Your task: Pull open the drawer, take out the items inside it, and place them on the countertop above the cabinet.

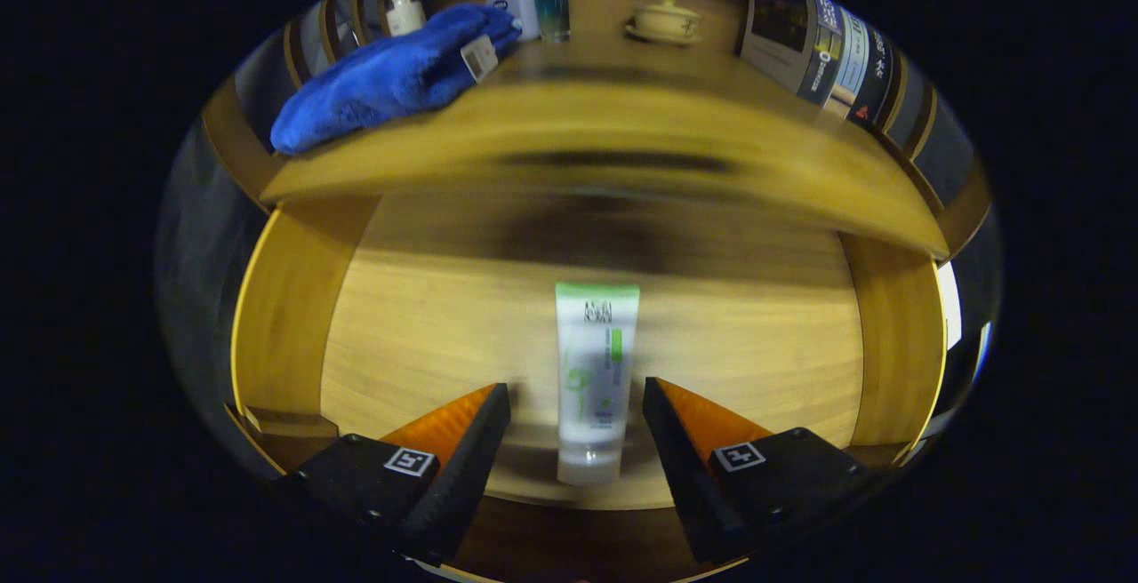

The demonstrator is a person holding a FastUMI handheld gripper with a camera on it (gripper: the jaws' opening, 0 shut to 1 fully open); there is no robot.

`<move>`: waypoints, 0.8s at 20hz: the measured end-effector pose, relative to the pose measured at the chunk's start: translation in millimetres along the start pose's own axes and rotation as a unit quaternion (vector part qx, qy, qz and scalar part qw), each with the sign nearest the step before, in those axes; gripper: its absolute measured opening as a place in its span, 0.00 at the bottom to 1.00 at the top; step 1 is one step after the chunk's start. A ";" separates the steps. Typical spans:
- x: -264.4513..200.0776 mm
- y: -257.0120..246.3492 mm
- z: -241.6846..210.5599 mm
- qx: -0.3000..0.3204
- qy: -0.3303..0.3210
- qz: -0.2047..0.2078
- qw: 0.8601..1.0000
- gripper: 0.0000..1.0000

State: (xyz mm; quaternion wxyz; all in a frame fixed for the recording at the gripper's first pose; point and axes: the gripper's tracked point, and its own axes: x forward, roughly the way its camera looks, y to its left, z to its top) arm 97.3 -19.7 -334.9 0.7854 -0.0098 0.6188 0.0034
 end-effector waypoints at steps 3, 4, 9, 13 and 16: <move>6.0 -4.6 -11.3 0.010 0.023 -0.004 1.000 0.91; 8.8 -4.2 -12.3 0.017 0.028 0.000 0.999 0.90; 13.8 -13.7 -19.6 0.003 0.048 -0.010 0.999 0.69; 8.5 -11.2 -13.1 0.023 0.029 -0.006 0.999 0.46; 6.4 -10.2 -12.4 0.030 0.027 0.005 0.999 0.46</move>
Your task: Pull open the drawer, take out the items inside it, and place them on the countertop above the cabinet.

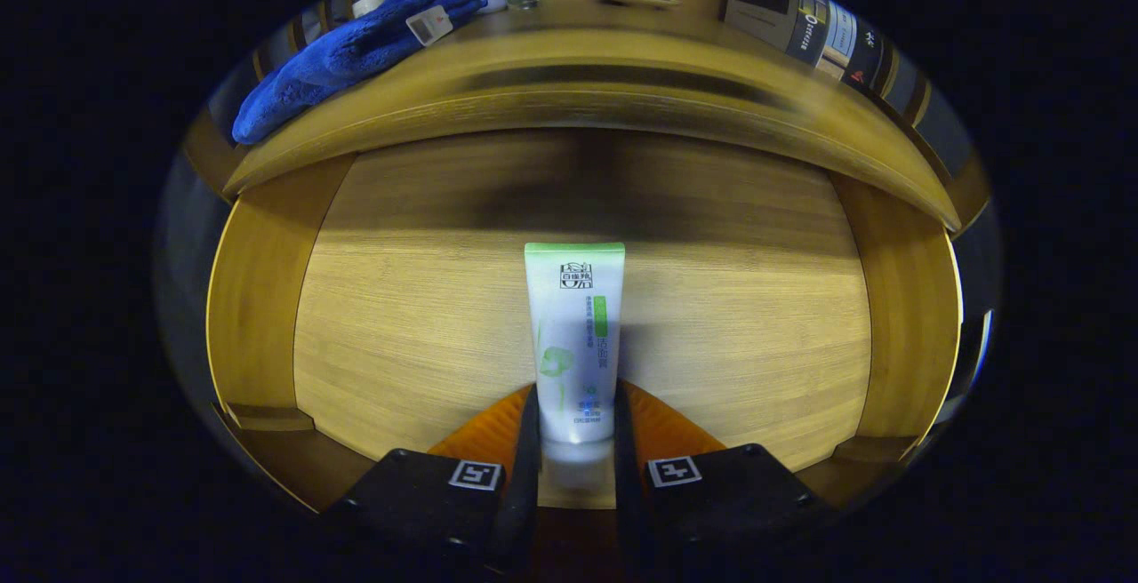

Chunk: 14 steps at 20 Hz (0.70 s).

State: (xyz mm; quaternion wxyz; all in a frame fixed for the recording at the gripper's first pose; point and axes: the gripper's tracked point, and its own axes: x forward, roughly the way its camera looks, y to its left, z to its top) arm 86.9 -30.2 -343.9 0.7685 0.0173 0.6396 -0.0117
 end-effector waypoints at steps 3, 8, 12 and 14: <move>-9.9 1.5 4.1 -0.001 -0.013 0.008 1.000 0.46; -40.3 3.9 5.0 -0.027 -0.024 0.029 0.999 0.46; -98.8 -1.8 28.3 -0.034 -0.090 0.054 0.994 0.46; -123.1 -2.9 55.6 -0.033 -0.135 0.055 0.989 0.46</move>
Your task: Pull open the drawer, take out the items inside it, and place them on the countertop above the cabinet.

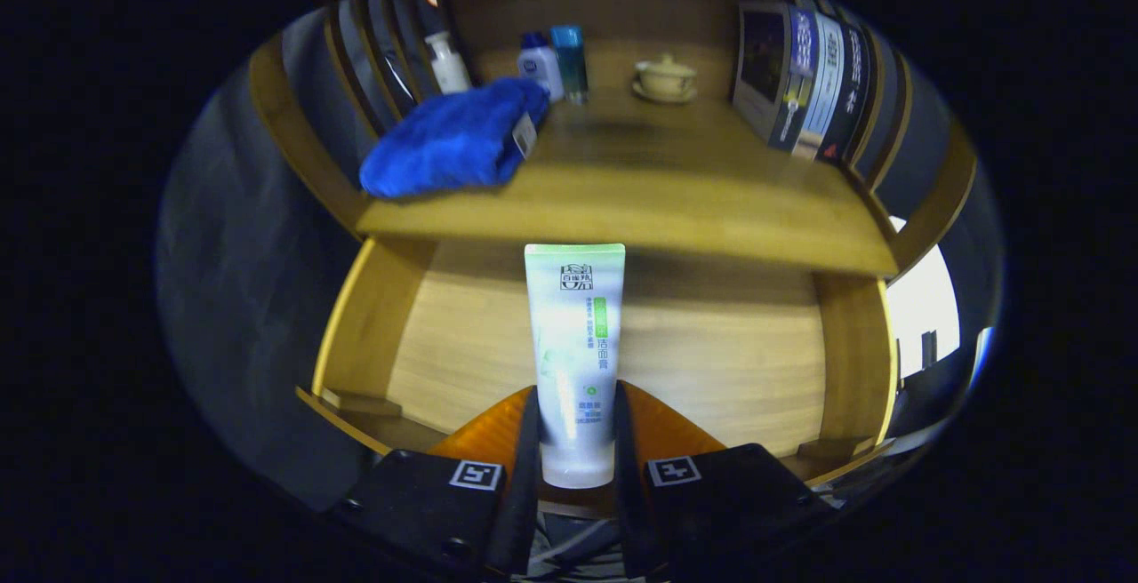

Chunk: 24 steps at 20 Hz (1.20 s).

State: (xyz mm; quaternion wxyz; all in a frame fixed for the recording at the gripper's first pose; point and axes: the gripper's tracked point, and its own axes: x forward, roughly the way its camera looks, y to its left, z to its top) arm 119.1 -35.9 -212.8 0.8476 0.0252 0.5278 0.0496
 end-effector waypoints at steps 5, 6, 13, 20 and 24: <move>9.4 -12.6 81.0 0.046 -0.075 -0.034 0.996 0.46; 17.5 -24.9 97.0 0.045 -0.088 -0.052 0.994 0.46; 69.4 -40.2 133.0 0.063 -0.078 -0.078 0.992 0.46; 94.3 -45.9 132.8 0.060 -0.068 -0.084 0.992 0.47; 102.2 -47.5 126.0 0.055 -0.063 -0.094 0.992 0.54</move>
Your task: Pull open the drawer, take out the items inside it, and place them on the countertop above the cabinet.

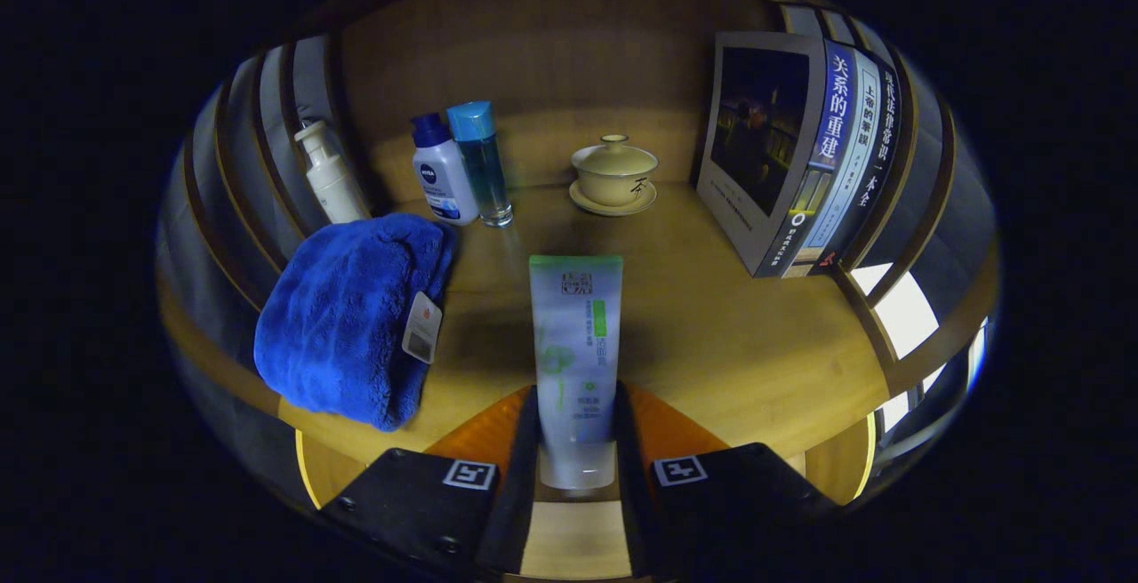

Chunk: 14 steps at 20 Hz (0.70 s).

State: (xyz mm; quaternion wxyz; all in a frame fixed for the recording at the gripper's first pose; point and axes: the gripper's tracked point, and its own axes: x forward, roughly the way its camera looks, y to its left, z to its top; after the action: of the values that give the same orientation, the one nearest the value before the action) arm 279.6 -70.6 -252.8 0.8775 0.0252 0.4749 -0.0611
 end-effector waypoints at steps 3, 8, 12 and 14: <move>1.8 -3.0 4.4 0.003 -0.022 -0.005 1.000 0.67; -3.2 -7.3 5.1 0.014 -0.028 -0.002 1.000 0.93; -17.1 -5.8 6.8 0.026 -0.042 0.010 0.999 0.97; -37.1 6.1 9.1 0.043 -0.068 0.038 0.996 0.97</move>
State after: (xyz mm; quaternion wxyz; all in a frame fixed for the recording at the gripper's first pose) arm 267.8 -62.4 -216.9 0.9077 0.0771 0.4094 -0.0499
